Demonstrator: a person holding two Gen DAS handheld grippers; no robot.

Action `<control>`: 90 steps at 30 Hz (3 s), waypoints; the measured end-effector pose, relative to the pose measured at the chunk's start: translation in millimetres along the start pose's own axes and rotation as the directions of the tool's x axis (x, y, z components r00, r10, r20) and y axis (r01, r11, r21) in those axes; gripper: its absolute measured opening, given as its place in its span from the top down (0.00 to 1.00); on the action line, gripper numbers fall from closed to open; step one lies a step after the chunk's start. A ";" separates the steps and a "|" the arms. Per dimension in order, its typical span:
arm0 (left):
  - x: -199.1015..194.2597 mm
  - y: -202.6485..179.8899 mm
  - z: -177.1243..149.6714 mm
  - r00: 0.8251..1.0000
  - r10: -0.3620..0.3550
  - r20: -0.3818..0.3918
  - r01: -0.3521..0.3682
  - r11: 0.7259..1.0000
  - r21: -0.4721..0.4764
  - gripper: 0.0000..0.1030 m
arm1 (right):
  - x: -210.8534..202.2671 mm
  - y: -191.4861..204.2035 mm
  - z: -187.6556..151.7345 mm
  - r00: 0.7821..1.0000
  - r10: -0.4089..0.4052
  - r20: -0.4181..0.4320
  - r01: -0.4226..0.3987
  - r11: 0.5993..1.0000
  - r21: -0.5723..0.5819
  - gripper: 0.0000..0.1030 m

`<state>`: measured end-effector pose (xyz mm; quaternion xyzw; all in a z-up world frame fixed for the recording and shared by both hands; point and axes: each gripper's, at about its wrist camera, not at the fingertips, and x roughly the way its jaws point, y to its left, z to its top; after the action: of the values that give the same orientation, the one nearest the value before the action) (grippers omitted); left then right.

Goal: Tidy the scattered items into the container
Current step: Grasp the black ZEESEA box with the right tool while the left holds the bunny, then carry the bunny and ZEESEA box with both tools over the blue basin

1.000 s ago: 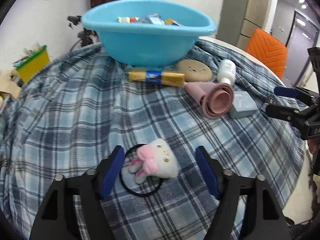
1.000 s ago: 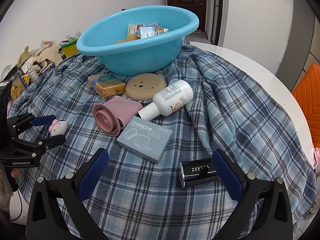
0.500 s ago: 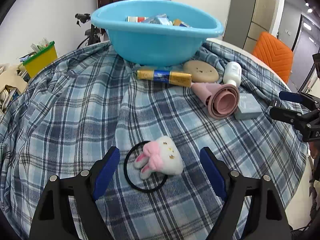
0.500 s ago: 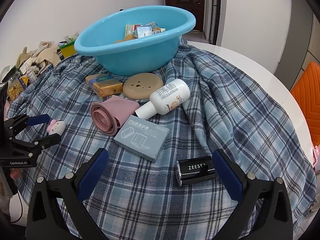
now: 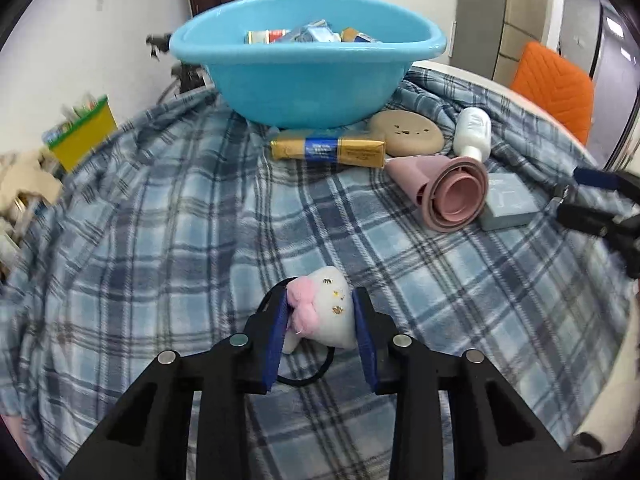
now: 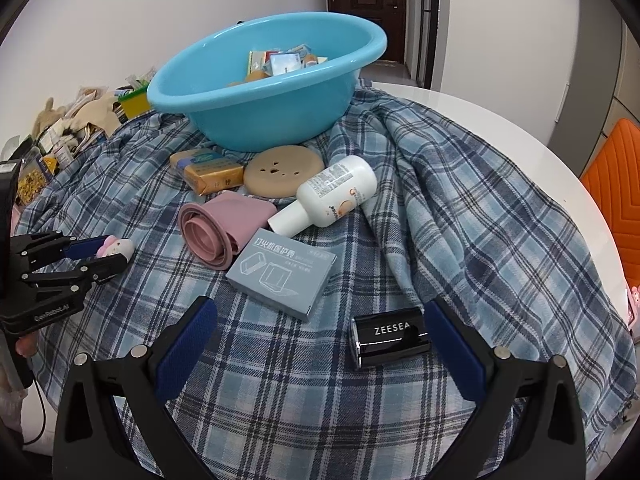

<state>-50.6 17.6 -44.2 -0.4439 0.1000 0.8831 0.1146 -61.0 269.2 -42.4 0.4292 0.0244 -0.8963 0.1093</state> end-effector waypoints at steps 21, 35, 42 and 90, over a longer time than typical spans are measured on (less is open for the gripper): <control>-47.5 -6.8 0.3 0.991 0.010 0.136 0.000 0.997 -0.075 0.72 | -9.6 6.7 -11.5 1.000 -0.021 0.020 0.023 0.994 -0.105 0.00; -32.9 -22.8 -0.7 0.994 -0.025 0.108 0.035 0.995 -0.089 0.72 | -8.2 -31.1 -23.2 0.998 -0.039 0.052 0.044 0.994 -0.095 0.00; -28.4 -9.7 -2.7 0.995 -0.024 0.094 0.037 0.990 -0.137 0.72 | 5.8 -26.7 -16.5 1.000 -0.003 0.029 0.007 0.993 -0.118 0.09; -52.9 0.7 23.1 0.986 0.018 0.165 0.012 0.984 -0.178 0.72 | -46.0 46.3 12.7 0.966 0.134 0.220 -0.096 0.980 -0.172 0.60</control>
<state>-37.7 17.3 12.1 -0.3774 0.0111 0.9224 0.0810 -32.7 230.4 3.6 0.3127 0.0581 -0.9273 0.1973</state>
